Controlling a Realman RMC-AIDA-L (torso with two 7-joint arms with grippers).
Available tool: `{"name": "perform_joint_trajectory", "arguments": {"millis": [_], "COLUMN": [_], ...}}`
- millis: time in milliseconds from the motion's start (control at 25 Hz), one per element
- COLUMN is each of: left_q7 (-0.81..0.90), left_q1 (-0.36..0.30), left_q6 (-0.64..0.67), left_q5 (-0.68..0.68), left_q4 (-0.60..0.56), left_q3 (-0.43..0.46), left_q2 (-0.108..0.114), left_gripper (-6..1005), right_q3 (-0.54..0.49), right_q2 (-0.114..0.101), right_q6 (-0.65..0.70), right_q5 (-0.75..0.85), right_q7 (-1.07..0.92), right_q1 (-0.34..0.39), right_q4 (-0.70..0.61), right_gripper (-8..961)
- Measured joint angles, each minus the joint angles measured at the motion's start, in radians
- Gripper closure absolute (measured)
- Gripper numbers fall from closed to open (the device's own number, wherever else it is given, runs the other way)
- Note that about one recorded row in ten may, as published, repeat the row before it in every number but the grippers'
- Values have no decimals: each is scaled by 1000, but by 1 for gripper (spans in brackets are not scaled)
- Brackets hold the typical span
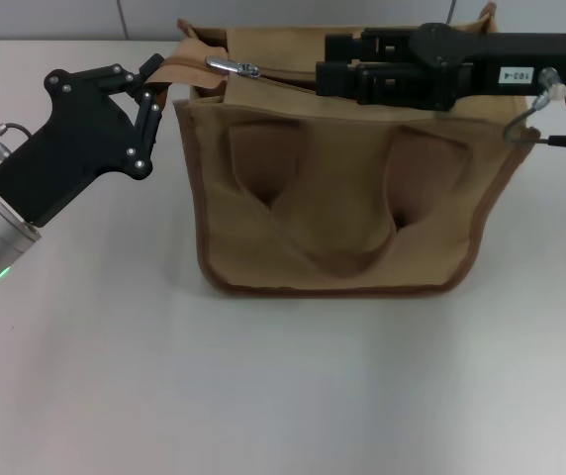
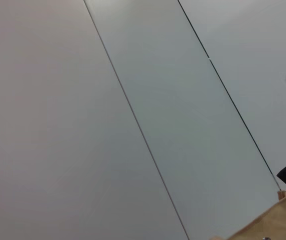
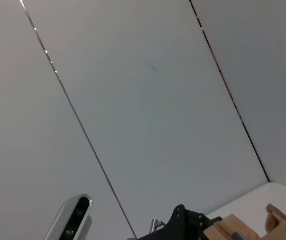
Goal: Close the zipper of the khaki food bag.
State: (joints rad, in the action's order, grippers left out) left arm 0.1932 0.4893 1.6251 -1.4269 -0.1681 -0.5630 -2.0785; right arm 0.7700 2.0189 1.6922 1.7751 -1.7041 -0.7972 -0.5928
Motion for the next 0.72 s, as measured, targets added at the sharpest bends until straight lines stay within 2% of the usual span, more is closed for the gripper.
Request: {"name": "perform_joint_trajectory", "arguments": {"millis": [360, 720], "left_q7": [0, 0], "left_q1": [-11, -4], "left_q6": [62, 88], "left_q5": [19, 22], "left_q4": [-1, -1], "left_q3": [0, -5], "left_q2": [0, 2], "left_gripper": [958, 953], "right_q3": [5, 11], "right_q2": [-6, -6], "right_q6": [-2, -1], "right_q5": [97, 102], "right_q7": [-99, -187], "right_q1": [-61, -86], "right_q4": [-1, 3], "right_gripper": [210, 211]}}
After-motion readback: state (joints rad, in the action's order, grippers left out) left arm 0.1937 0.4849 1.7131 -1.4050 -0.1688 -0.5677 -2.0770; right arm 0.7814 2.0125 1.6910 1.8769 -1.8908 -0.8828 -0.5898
